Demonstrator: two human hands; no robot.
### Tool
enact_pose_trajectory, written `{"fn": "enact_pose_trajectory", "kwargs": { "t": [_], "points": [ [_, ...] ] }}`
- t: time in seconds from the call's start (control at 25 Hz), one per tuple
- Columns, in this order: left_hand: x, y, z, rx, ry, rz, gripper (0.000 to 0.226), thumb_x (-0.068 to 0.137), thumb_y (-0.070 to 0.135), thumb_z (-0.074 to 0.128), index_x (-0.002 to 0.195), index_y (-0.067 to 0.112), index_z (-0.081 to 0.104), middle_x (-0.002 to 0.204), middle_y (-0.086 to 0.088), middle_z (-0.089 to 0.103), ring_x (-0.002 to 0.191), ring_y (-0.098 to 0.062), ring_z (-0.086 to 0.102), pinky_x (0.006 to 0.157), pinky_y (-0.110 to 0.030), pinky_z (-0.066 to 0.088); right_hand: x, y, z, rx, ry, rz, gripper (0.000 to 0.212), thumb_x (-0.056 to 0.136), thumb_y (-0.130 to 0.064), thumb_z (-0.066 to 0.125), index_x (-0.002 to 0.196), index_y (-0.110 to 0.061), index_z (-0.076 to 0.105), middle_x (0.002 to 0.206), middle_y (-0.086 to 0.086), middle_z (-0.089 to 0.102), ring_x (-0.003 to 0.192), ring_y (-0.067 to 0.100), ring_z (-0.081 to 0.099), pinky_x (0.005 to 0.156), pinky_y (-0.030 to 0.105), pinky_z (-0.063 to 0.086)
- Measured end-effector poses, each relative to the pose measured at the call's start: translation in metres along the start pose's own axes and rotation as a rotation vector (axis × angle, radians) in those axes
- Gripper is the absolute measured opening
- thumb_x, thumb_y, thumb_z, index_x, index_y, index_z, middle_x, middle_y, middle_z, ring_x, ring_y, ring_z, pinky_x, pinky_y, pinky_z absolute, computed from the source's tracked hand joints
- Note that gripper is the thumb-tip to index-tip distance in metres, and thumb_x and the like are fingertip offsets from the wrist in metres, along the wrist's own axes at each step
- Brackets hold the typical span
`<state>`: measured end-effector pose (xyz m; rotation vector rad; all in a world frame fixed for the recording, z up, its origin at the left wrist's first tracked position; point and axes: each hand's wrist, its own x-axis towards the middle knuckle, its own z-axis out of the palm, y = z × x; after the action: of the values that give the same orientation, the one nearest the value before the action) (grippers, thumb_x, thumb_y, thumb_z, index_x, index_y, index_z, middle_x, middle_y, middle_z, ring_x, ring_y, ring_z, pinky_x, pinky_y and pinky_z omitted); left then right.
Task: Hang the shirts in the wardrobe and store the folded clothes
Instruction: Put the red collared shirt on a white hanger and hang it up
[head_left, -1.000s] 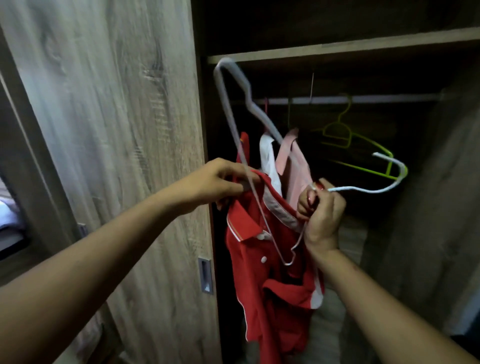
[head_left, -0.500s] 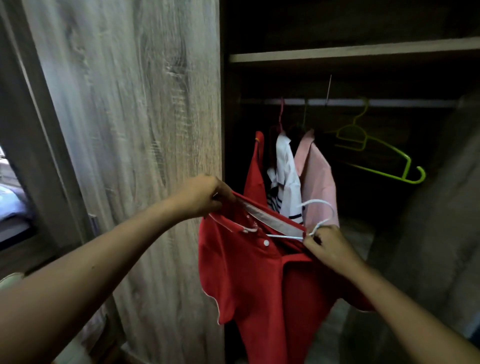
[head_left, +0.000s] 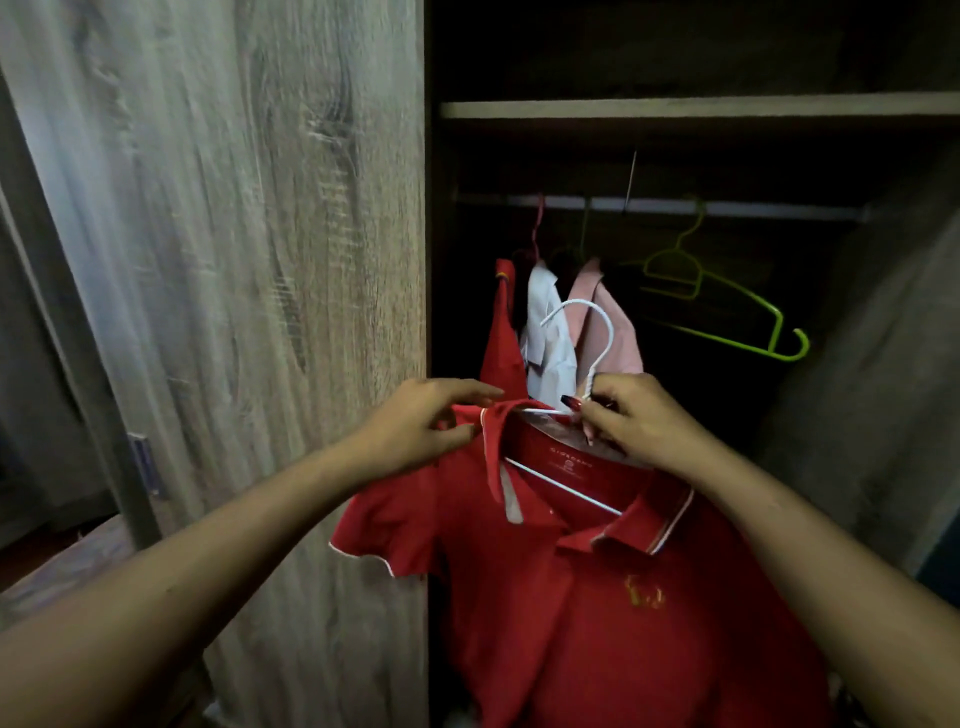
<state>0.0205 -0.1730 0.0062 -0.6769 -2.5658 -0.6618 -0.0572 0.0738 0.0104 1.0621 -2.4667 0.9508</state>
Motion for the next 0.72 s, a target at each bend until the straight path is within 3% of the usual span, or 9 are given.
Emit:
{"fn": "enact_pose_trajectory", "kwargs": {
  "t": [0.12, 0.28, 0.36, 0.44, 0.56, 0.72],
  "points": [
    [0.003, -0.011, 0.002, 0.034, 0.067, 0.054, 0.036, 0.080, 0.019, 0.060, 0.115, 0.015, 0.065, 0.108, -0.001, 0.068, 0.089, 0.015, 0.051, 0.077, 0.003, 0.033, 0.001, -0.005, -0.016, 0.058, -0.052, 0.038, 0.026, 0.090, -0.008, 0.056, 0.065, -0.005, 0.061, 0.055, -0.002, 0.063, 0.049, 0.005, 0.054, 0.051, 0.017, 0.043],
    [0.029, -0.012, 0.015, 0.038, 0.093, 0.113, 0.034, 0.080, 0.022, 0.059, 0.111, 0.009, 0.067, 0.107, -0.006, 0.068, 0.096, -0.011, 0.062, 0.077, 0.004, 0.031, -0.003, -0.008, -0.055, 0.004, -0.049, 0.082, 0.031, 0.090, -0.012, 0.056, 0.060, -0.009, 0.062, 0.056, 0.006, 0.062, 0.052, 0.011, 0.053, 0.052, 0.025, 0.040],
    [0.046, -0.006, 0.024, 0.008, 0.094, 0.149, 0.035, 0.080, 0.021, 0.057, 0.112, 0.012, 0.068, 0.107, -0.005, 0.069, 0.096, -0.015, 0.064, 0.075, 0.002, 0.034, -0.012, -0.010, -0.076, -0.009, -0.032, 0.125, 0.030, 0.092, -0.017, 0.054, 0.067, -0.004, 0.065, 0.054, 0.002, 0.060, 0.051, 0.009, 0.050, 0.051, 0.026, 0.038],
    [0.064, 0.006, 0.035, -0.046, 0.084, 0.216, 0.035, 0.082, 0.019, 0.055, 0.114, 0.014, 0.067, 0.109, -0.003, 0.070, 0.100, -0.012, 0.063, 0.082, -0.008, 0.041, -0.027, -0.017, -0.099, -0.014, -0.007, 0.192, 0.028, 0.093, -0.015, 0.052, 0.072, -0.004, 0.066, 0.052, 0.001, 0.059, 0.048, 0.006, 0.048, 0.050, 0.023, 0.038],
    [0.101, 0.018, 0.056, -0.053, 0.107, 0.297, 0.037, 0.085, 0.015, 0.049, 0.120, 0.011, 0.063, 0.119, -0.005, 0.066, 0.111, -0.017, 0.059, 0.096, -0.027, 0.043, -0.051, -0.033, -0.130, -0.096, 0.007, 0.280, 0.034, 0.094, -0.016, 0.050, 0.063, -0.018, 0.064, 0.053, 0.004, 0.062, 0.046, 0.007, 0.048, 0.046, 0.020, 0.039],
    [0.164, 0.017, 0.094, 0.240, 0.087, 0.374, 0.042, 0.087, 0.011, 0.046, 0.127, 0.012, 0.056, 0.137, -0.013, 0.053, 0.128, -0.032, 0.047, 0.102, -0.045, 0.043, -0.064, -0.036, -0.159, -0.133, 0.051, 0.444, 0.035, 0.095, -0.020, 0.050, 0.061, -0.017, 0.060, 0.058, 0.011, 0.068, 0.042, 0.008, 0.048, 0.040, 0.020, 0.039]
  ]
}}
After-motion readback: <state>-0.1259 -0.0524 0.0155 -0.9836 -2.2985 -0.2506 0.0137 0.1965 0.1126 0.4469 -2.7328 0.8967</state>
